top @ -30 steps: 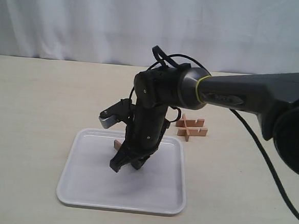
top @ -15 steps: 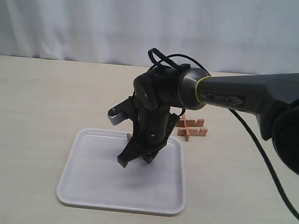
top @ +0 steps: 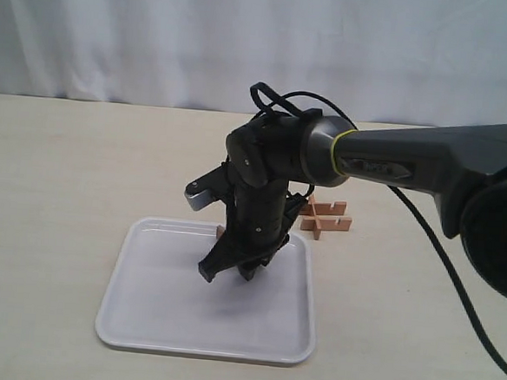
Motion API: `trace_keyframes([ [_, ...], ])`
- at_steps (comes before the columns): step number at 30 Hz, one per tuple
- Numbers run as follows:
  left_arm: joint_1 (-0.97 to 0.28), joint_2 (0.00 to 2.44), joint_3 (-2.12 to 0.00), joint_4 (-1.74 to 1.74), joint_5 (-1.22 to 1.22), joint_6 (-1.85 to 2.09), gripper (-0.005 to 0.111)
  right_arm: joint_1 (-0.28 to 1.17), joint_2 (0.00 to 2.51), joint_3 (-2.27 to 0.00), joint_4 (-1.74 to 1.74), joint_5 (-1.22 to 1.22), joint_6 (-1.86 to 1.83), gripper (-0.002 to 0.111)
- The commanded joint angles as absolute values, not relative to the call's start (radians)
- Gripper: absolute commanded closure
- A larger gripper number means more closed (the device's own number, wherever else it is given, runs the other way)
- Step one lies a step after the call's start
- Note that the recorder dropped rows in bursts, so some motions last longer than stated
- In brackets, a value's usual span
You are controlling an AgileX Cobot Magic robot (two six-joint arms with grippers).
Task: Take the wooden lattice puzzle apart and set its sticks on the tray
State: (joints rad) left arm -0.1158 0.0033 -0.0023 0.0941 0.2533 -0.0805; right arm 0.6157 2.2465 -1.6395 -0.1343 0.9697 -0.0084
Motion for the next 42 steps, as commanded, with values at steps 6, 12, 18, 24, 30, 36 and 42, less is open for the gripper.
trace_keyframes([
  [6, -0.116, 0.000, 0.000, 0.093, 0.242, -0.084, 0.107, 0.616, 2.233, -1.639, -0.138, 1.003, 0.009, 0.067],
  [12, -0.116, 0.000, 0.000, 0.093, 0.242, -0.084, 0.107, 0.616, 2.198, -1.657, -0.138, 1.007, 0.015, 0.067],
  [18, -0.116, 0.000, 0.000, 0.093, 0.242, -0.084, 0.107, 0.616, 2.152, -1.732, -0.138, 1.032, 0.015, 0.067],
  [24, -0.116, 0.000, 0.000, 0.093, 0.242, -0.084, 0.107, 0.616, 2.141, -1.767, -0.145, 0.889, 0.015, 0.067],
  [30, -0.116, 0.000, 0.000, 0.093, 0.242, -0.084, 0.107, 0.616, 2.142, -1.767, -0.145, 0.837, 0.013, 0.067],
  [36, -0.116, 0.000, 0.000, 0.093, 0.242, -0.084, 0.107, 0.568, 2.142, -1.779, -0.109, 0.954, 0.011, 0.078],
  [42, -0.116, 0.000, 0.000, 0.093, 0.242, -0.084, 0.107, 0.462, 2.126, -1.779, -0.087, 1.107, -0.007, 0.089],
])
